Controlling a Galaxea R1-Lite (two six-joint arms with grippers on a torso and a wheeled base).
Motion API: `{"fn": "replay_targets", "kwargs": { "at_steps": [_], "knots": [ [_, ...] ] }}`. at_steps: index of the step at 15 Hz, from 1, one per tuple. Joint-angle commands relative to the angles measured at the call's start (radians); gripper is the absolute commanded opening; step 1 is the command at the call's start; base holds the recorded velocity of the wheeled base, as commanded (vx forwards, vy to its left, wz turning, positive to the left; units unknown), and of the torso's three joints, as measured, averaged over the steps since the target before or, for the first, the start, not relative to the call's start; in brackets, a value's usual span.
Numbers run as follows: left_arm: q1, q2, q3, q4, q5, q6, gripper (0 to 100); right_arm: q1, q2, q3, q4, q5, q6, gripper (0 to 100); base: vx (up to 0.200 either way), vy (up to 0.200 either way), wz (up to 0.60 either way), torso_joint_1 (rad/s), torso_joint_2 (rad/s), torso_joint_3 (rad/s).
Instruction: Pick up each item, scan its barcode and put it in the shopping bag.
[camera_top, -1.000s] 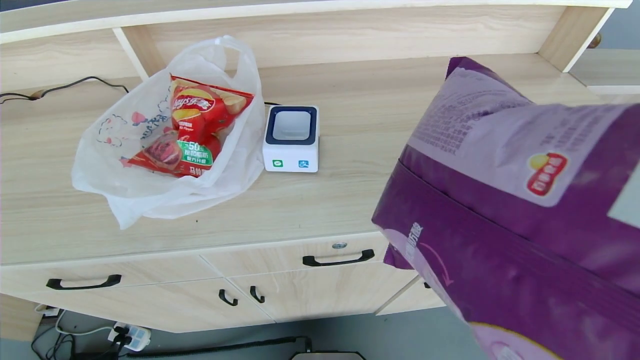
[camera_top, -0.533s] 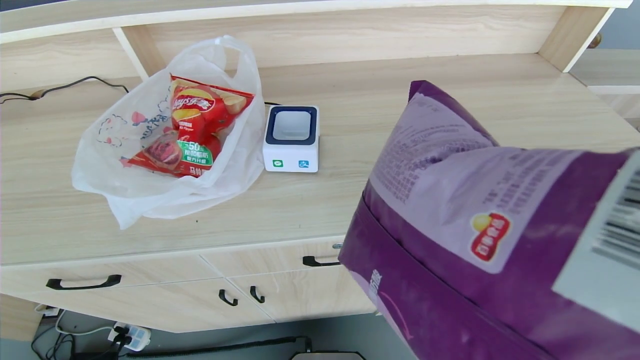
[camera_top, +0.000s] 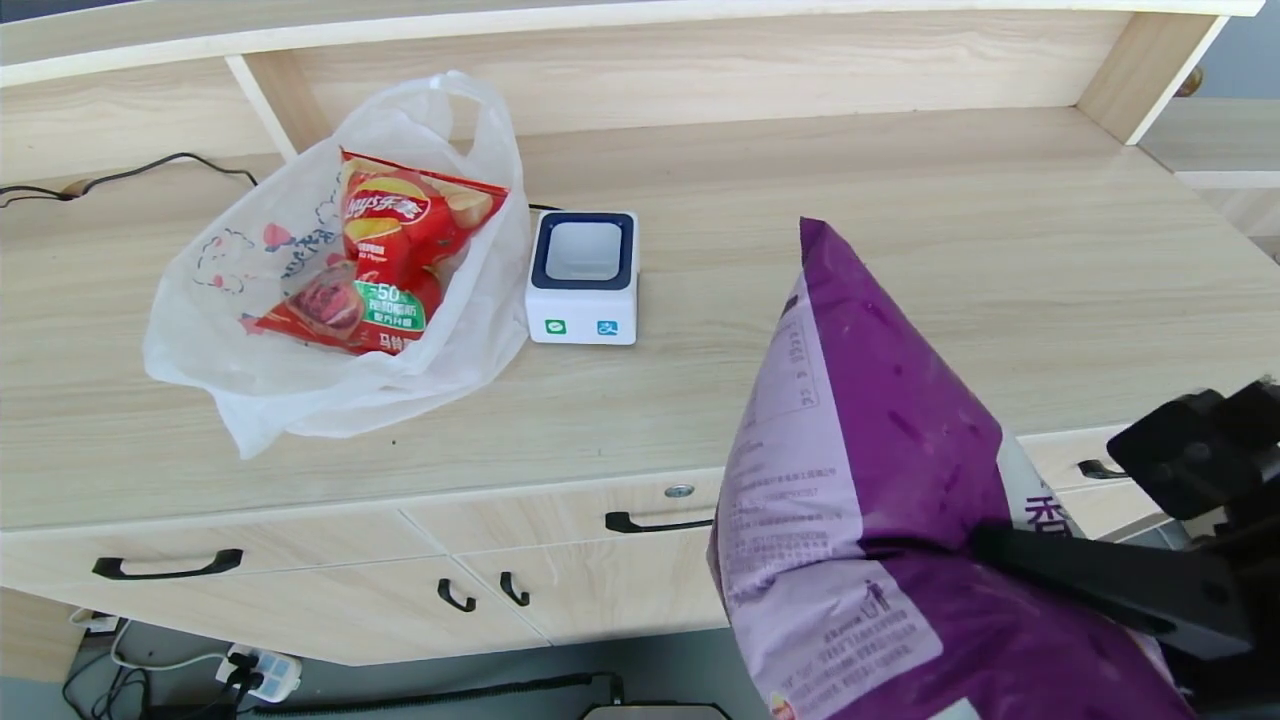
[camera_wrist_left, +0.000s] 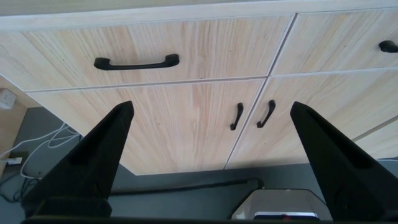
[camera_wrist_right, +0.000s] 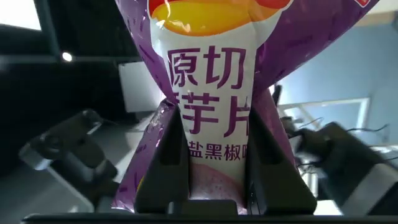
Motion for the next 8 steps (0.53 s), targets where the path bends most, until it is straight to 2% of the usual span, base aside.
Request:
{"fn": "replay_targets", "kwargs": {
  "at_steps": [1, 2, 3, 4, 5, 6, 8],
  "knots": [
    [0.000, 0.002, 0.000, -0.001, 0.001, 0.002, 100, -0.195, -0.012, -0.138, 0.253, 0.027, -0.322, 0, 0.000, 0.000, 0.00, 0.000, 0.00, 0.000],
    [0.000, 0.002, 0.000, -0.001, -0.001, 0.003, 100, -0.269, -0.024, -0.207, 0.411, 0.018, -0.532, 0, 0.000, 0.000, 0.00, 0.000, 0.00, 0.000],
    [0.000, 0.002, 0.000, -0.001, -0.001, 0.002, 100, -0.310, -0.026, -0.253, 0.500, -0.016, -0.667, 0, 0.000, 0.000, 0.00, 0.000, 0.00, 0.000],
    [0.000, 0.002, 0.000, -0.001, -0.001, 0.002, 100, -0.332, -0.032, -0.358, 0.624, -0.117, -0.873, 0, 0.000, 0.000, 0.00, 0.000, 0.00, 0.000],
    [0.000, 0.002, 0.000, -0.001, -0.001, 0.002, 100, -0.332, -0.036, -0.395, 0.649, -0.152, -0.906, 0, 0.000, 0.000, 0.00, 0.000, 0.00, 0.000],
    [-0.002, 0.002, 0.000, -0.001, -0.001, 0.003, 100, -0.321, -0.047, -0.506, 0.704, -0.281, -0.938, 0, 0.000, 0.000, 0.00, 0.000, 0.00, 0.000],
    [-0.002, 0.002, 0.000, -0.001, -0.001, 0.006, 100, -0.309, -0.049, -0.598, 0.748, -0.427, -1.066, 0, 0.000, 0.000, 0.00, 0.000, 0.00, 0.000]
  ]
}}
